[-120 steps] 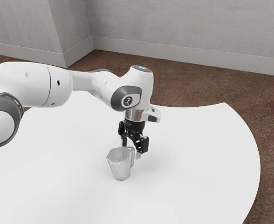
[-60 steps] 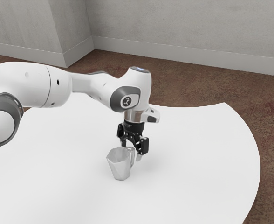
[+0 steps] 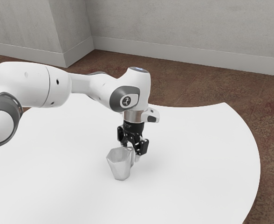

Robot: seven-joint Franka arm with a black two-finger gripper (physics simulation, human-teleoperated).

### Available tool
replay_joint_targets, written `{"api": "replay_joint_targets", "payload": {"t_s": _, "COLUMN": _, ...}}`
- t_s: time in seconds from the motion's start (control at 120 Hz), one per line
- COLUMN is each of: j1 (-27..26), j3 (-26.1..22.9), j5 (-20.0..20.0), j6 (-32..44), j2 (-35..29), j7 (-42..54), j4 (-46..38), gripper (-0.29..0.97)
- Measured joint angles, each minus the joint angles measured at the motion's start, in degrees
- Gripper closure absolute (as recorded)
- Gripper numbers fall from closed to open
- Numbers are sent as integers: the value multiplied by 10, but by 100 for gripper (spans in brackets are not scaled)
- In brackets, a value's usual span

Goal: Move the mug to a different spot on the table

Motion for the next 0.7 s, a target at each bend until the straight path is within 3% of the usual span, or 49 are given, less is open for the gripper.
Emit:
{"api": "replay_joint_targets", "payload": {"t_s": 0.275, "j1": 0, "j3": 0, "j5": 2, "j6": -1, "j2": -1, "j7": -4, "j4": 1, "gripper": 52}}
{"api": "replay_joint_targets", "payload": {"t_s": 0.7, "j1": 0, "j3": -1, "j5": 11, "j6": -46, "j2": -10, "j7": -11, "j4": 11, "gripper": 59}}
